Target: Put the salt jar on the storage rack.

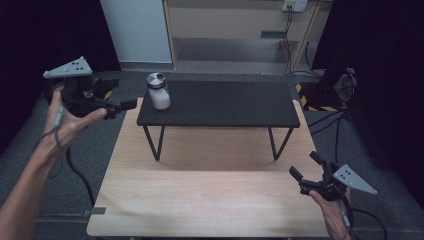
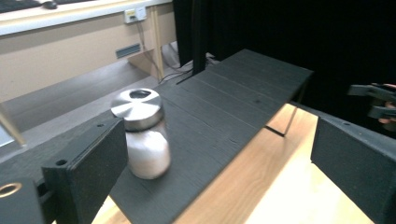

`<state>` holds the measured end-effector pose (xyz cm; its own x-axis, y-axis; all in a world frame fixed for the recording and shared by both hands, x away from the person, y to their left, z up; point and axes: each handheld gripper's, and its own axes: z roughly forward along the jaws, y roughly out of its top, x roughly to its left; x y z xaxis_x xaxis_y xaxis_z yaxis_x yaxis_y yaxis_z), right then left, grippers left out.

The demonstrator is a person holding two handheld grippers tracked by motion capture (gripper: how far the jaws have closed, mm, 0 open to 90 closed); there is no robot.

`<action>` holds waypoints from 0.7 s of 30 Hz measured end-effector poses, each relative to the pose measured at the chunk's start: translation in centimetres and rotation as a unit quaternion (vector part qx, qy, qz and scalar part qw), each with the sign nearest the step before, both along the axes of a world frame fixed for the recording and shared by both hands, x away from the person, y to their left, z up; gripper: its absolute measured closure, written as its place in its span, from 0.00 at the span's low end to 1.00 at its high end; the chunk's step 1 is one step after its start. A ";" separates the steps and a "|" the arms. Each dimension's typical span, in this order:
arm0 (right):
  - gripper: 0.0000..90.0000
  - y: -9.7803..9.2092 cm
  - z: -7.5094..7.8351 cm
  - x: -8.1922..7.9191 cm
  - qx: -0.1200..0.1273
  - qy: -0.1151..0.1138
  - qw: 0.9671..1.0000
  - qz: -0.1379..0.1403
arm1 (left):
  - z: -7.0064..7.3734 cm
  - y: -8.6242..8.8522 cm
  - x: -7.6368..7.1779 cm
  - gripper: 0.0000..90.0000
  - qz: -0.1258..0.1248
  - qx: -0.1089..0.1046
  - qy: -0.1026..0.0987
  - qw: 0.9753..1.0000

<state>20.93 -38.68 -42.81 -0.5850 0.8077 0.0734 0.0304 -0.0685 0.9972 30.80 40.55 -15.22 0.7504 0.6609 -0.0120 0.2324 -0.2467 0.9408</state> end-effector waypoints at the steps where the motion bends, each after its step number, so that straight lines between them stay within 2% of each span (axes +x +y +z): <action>1: 0.04 0.0 0.0 0.0 0.001 0.001 1.000 0.000 | -0.4 0.3 -0.4 0.03 -0.001 -0.005 -0.002 1.000; 3: 0.04 0.1 0.0 0.0 0.001 0.001 1.000 -0.001 | -1.4 1.1 -1.6 0.04 -0.007 -0.015 -0.006 1.000; 4: 0.04 0.1 0.0 -0.1 0.001 0.001 1.000 -0.001 | -1.4 1.1 -1.6 0.04 -0.007 -0.015 -0.006 1.000; 9: 0.04 0.1 0.0 -0.1 0.001 0.000 1.000 -0.001 | -2.6 2.4 -3.8 0.04 -0.016 -0.018 -0.014 1.000; 12: 0.04 0.2 0.1 -0.1 0.001 0.000 1.000 -0.001 | -2.8 2.7 -4.4 0.04 -0.020 -0.012 -0.020 1.000; 16: 0.04 0.3 0.1 0.0 0.001 0.000 1.000 0.000 | -3.3 3.4 -4.7 0.05 -0.039 -0.015 -0.026 0.999; 17: 0.04 0.3 0.1 0.0 0.001 0.000 1.000 0.001 | -3.7 3.8 -4.6 0.05 -0.053 -0.019 -0.030 0.998; 21: 0.04 0.4 0.1 0.0 -0.001 0.000 1.000 0.003 | -4.1 4.1 -4.2 0.05 -0.068 -0.016 -0.035 0.997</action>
<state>20.93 -38.33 -42.70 -0.5892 0.8049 0.0706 0.0302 -0.0654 0.9974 26.57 44.65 -19.28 0.8328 0.5531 0.0234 0.1332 -0.2413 0.9613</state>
